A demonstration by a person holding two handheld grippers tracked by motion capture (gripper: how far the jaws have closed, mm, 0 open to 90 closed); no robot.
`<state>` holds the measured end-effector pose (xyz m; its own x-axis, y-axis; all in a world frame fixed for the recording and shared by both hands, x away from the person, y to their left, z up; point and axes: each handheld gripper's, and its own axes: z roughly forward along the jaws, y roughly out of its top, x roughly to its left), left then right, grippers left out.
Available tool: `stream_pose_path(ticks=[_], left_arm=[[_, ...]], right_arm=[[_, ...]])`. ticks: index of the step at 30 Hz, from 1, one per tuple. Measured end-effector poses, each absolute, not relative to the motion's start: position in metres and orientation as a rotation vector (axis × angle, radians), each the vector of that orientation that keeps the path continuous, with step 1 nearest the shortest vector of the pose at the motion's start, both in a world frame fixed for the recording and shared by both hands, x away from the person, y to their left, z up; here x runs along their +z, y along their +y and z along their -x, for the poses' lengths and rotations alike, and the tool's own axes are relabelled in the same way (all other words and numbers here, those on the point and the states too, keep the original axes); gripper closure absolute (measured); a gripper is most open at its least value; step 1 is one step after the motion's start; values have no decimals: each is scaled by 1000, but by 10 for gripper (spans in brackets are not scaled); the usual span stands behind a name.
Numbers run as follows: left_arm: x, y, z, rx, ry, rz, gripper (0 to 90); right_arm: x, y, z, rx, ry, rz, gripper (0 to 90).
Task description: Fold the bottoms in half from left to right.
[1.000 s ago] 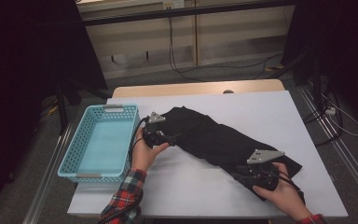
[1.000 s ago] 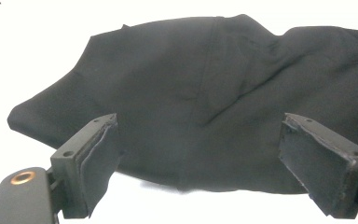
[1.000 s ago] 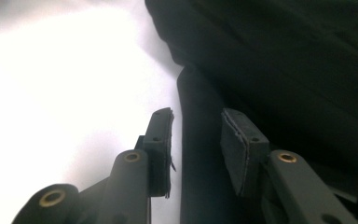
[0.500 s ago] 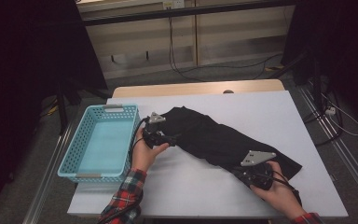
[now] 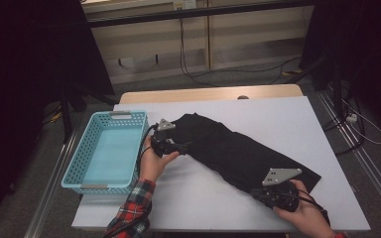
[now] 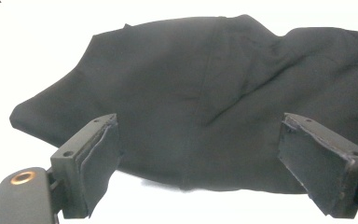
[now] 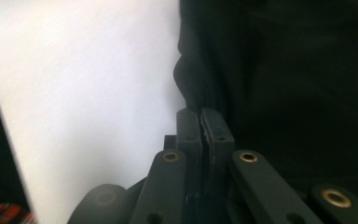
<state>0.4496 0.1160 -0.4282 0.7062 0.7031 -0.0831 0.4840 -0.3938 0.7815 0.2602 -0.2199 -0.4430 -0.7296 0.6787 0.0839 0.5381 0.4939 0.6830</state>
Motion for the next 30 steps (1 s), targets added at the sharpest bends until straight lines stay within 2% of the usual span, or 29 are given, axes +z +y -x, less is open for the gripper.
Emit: stream_pose_path(ticks=[11,12,13,14,16,18,20,22,24,30], left_arm=[[-426,114,-448,335,897,-2071,137],[-426,115,-448,334,896,-2070,137],[-426,115,-448,336,897,-2070,137],[-426,115,-448,338,899,-2070,137],[-426,116,-448,338,899,-2071,137],[-426,116,-448,343,897,-2072,136],[-425,117,-448,349,896,-2074,136],[-426,117,-448,346,896,-2073,136],[-426,118,-448,345,900,-2074,136],[-427,117,-448,343,901,-2074,135]], right_arm=[[-442,-221,-245,1101,2579,-1019,867],[-441,-221,-246,1125,2583,-1016,851],[-438,-222,-247,1140,2575,-1013,787],[-436,-223,-248,1145,2551,-1019,686],[-432,-228,-254,1166,2510,-1051,653],[-428,-236,-262,1163,2453,-1094,556],[-428,-248,-273,1139,2395,-1140,548],[-430,-261,-285,1102,2325,-1208,487],[-432,-273,-297,1079,2266,-1277,466],[-436,-300,-326,1010,2135,-1406,495]])
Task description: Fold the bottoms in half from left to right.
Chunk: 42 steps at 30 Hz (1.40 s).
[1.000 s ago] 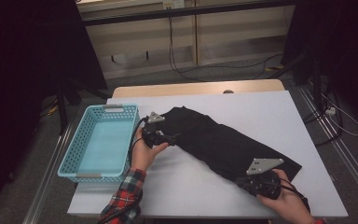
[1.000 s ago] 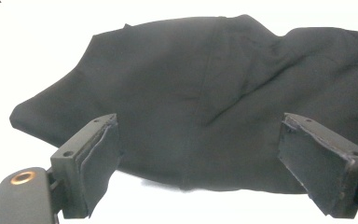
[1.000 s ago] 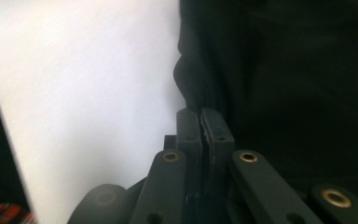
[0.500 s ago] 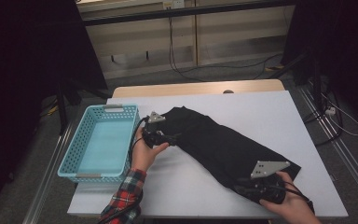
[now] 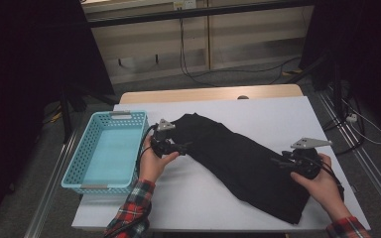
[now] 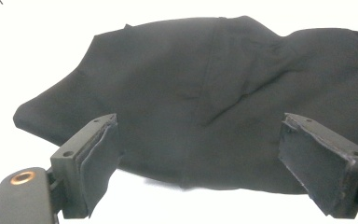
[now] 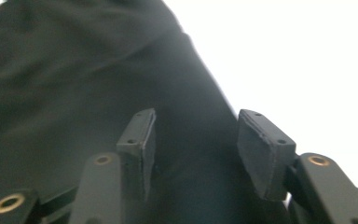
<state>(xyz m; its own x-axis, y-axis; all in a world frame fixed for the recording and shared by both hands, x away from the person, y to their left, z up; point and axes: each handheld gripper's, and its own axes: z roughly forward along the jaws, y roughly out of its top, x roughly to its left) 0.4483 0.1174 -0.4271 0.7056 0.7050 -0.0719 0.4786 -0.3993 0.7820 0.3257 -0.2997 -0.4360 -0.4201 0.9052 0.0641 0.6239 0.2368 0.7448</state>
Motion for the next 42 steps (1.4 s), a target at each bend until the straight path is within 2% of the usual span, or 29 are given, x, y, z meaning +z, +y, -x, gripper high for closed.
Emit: stream_pose_path(ticks=[7,8,11,12,14,15,29,30,32,35,38,42], left_arm=[[-428,117,-449,339,902,-2078,136],[-428,117,-449,341,904,-2074,136],[-427,118,-449,351,897,-2077,136],[-427,118,-449,343,902,-2073,136],[-427,118,-449,344,903,-2073,136],[-427,118,-449,349,899,-2079,136],[-429,122,-454,366,949,-2057,129],[-428,122,-455,366,950,-2057,129],[-428,122,-455,364,950,-2057,129],[-429,121,-455,361,949,-2061,128],[-428,121,-453,361,950,-2063,126],[-426,122,-452,375,945,-2063,122]], right_arm=[[-448,-314,-344,965,2099,-1517,559],[-450,-314,-345,962,2110,-1527,610],[-452,-313,-345,946,2140,-1528,688],[-451,-314,-345,944,2143,-1532,735],[-452,-317,-346,964,2147,-1546,890],[-452,-318,-346,985,2154,-1537,900],[-450,-321,-347,963,2163,-1504,900],[-450,-321,-347,971,2162,-1500,887],[-448,-320,-347,986,2136,-1497,745],[-444,-313,-351,997,2123,-1470,658],[-443,-304,-361,1022,2118,-1448,638],[-445,-292,-378,1049,2127,-1437,664]])
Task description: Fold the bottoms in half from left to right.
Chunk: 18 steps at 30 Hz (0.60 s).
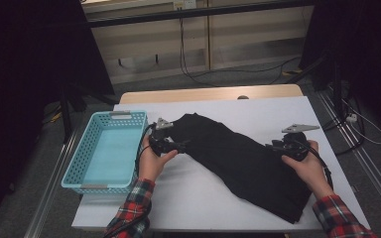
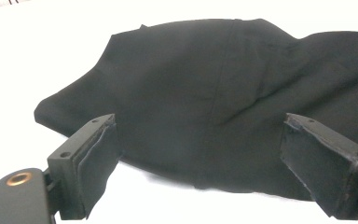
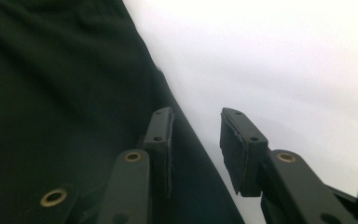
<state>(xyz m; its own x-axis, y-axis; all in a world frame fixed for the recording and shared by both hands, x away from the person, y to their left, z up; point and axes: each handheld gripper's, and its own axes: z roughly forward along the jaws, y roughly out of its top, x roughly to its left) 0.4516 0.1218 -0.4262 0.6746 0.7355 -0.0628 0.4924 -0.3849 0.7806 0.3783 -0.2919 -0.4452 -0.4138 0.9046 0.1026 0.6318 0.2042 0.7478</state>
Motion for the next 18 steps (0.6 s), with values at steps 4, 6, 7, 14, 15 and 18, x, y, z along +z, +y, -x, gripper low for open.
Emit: stream_pose_path(ticks=[4,6,7,14,15,18], left_arm=[[-428,123,-451,368,952,-2064,122],[-428,124,-451,365,958,-2060,122],[-428,124,-451,365,959,-2057,123],[-429,128,-450,363,967,-2050,125],[-429,129,-450,364,968,-2056,125],[-430,131,-451,369,981,-2049,124]], right_arm=[[-449,-279,-396,1074,2157,-1426,669],[-450,-273,-404,1088,2168,-1423,682],[-450,-270,-407,1099,2171,-1418,712],[-455,-248,-422,1043,2261,-1358,900],[-454,-247,-425,1023,2262,-1346,900],[-451,-253,-429,1036,2193,-1369,900]])
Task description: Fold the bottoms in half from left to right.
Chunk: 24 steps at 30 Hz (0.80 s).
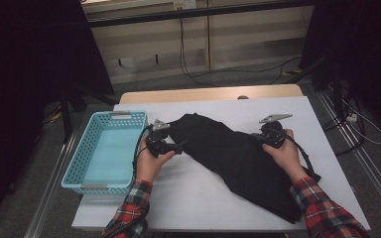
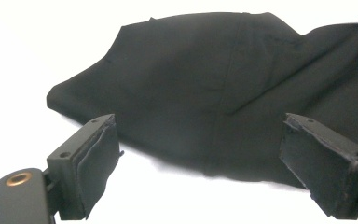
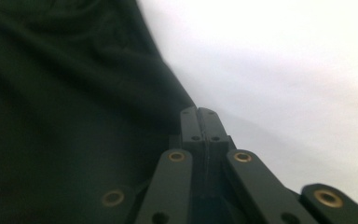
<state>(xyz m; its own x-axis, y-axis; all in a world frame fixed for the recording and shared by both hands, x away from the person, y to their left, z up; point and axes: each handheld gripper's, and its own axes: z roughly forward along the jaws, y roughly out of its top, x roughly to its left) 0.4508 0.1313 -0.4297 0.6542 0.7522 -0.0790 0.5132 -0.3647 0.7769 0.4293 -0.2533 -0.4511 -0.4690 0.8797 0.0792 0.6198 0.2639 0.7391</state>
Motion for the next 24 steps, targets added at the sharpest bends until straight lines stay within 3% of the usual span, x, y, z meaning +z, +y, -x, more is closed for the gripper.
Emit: stream_pose_path(ticks=[4,7,15,24], left_arm=[[-431,134,-452,367,1003,-2047,122],[-432,136,-455,371,1024,-2042,121],[-436,134,-465,373,1113,-2029,121],[-440,134,-475,379,1150,-2039,127]], right_arm=[[-450,-258,-430,1064,2164,-1395,900],[-451,-257,-428,1048,2166,-1416,683],[-435,-261,-405,1065,2162,-1376,470],[-432,-269,-370,1070,2178,-1356,305]])
